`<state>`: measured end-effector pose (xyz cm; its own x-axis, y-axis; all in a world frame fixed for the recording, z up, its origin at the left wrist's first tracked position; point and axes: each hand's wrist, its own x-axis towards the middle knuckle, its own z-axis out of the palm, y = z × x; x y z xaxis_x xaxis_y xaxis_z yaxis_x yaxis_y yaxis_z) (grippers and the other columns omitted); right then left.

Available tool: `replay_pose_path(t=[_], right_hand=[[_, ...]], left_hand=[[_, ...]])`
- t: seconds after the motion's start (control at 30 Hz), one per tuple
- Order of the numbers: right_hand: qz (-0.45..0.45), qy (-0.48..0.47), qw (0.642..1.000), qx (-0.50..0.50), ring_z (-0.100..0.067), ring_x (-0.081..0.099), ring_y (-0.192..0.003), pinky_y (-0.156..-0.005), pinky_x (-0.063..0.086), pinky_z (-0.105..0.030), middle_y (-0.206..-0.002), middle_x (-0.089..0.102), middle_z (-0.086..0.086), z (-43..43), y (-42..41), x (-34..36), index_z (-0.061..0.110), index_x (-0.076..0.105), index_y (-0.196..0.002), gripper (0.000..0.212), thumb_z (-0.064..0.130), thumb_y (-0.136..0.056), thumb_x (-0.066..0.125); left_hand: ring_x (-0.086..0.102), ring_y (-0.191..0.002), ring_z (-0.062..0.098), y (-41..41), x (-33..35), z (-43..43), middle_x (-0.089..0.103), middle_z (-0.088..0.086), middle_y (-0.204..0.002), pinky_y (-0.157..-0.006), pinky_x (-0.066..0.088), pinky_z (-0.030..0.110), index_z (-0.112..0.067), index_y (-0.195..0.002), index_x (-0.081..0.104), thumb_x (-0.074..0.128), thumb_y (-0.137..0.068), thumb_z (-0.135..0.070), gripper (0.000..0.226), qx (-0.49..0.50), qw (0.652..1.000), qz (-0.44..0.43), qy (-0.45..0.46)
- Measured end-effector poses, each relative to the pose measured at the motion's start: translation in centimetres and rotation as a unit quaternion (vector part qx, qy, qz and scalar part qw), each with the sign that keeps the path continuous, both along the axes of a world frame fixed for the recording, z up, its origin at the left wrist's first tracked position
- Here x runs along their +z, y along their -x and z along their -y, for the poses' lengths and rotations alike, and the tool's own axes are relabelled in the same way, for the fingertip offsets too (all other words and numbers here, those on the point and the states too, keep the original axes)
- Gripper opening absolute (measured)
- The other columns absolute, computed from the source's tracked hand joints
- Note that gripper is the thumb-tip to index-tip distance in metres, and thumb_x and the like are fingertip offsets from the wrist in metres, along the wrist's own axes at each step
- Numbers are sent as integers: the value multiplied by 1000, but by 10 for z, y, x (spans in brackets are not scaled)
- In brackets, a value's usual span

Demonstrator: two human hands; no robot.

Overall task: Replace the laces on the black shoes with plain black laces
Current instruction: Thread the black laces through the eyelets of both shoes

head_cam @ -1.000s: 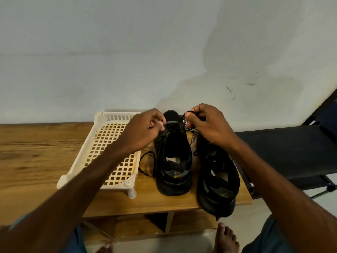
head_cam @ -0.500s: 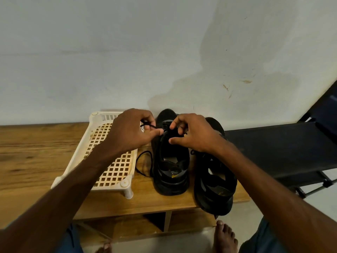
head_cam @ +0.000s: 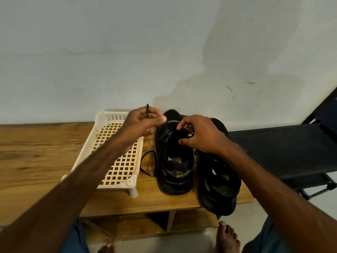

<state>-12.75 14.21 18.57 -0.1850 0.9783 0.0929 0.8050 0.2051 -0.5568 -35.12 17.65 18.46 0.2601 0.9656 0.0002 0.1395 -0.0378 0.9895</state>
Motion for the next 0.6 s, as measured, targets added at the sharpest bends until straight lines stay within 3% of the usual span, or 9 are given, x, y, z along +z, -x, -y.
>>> replay_pose_path(t=[0.07, 0.13, 0.23, 0.37, 0.43, 0.53, 0.6], right_hand=[[1, 2, 1000, 1, -8, 62, -97, -82, 53, -23, -110, 67, 3, 0, 0, -1, 21, 73, -112, 37, 20, -78, 88], [0, 3, 1000, 0, -10, 63, -96, -85, 56, -29, -110, 67, 3, 0, 0, -1, 21, 72, -112, 37, 20, -78, 87], [-3, 7, 1000, -4, -9, 64, -90, -80, 57, -27, -108, 67, 5, 0, -2, -2, 22, 72, -111, 36, 20, -78, 87], [-16, 24, 1000, -12, -6, 64, -78, -72, 60, -31, -103, 66, 8, -1, -2, -4, 24, 71, -111, 36, 20, -79, 87], [-23, 38, 999, -15, -8, 66, -77, -68, 63, -35, -105, 65, 8, -2, -3, -4, 26, 69, -111, 37, 20, -79, 87], [-20, 48, 999, -15, -10, 68, -80, -68, 64, -36, -107, 65, 6, -2, -5, -3, 29, 68, -112, 39, 22, -79, 87], [-18, 48, 998, -19, -9, 67, -85, -67, 63, -33, -107, 66, 6, -3, -6, -4, 30, 68, -111, 39, 22, -79, 88]], left_hand=[[72, -90, 6, -2, -8, 1, 75, -15, -99, -76, 58, 21, -31, -98, 75, 83, -83, -26, 19, -43, 975, -182, -121], [72, -79, 4, -3, -15, 2, 74, -16, -89, -71, 58, 16, -32, -100, 76, 82, -83, -21, 21, -79, 943, -269, -179], [71, -71, 4, 1, -17, 2, 74, -14, -79, -68, 57, 18, -32, -102, 77, 80, -85, -23, 19, -91, 928, -293, -210], [67, -76, -4, 1, -11, 0, 72, -20, -75, -67, 43, 10, -30, -89, 79, 76, -90, -25, 6, -50, 914, -302, -267], [70, -74, -1, 2, -7, 0, 74, -18, -74, -67, 47, 13, -29, -86, 76, 70, -95, -24, 12, -8, 926, -274, -261], [77, -86, 14, 6, 1, 0, 80, -5, -92, -83, 58, 27, -13, -96, 73, 59, -103, -19, 17, 11, 984, -93, -150], [77, -93, 24, 6, 4, 2, 79, 6, -100, -86, 61, 32, -4, -101, 70, 55, -105, -16, 20, -8, 997, 10, -76]])
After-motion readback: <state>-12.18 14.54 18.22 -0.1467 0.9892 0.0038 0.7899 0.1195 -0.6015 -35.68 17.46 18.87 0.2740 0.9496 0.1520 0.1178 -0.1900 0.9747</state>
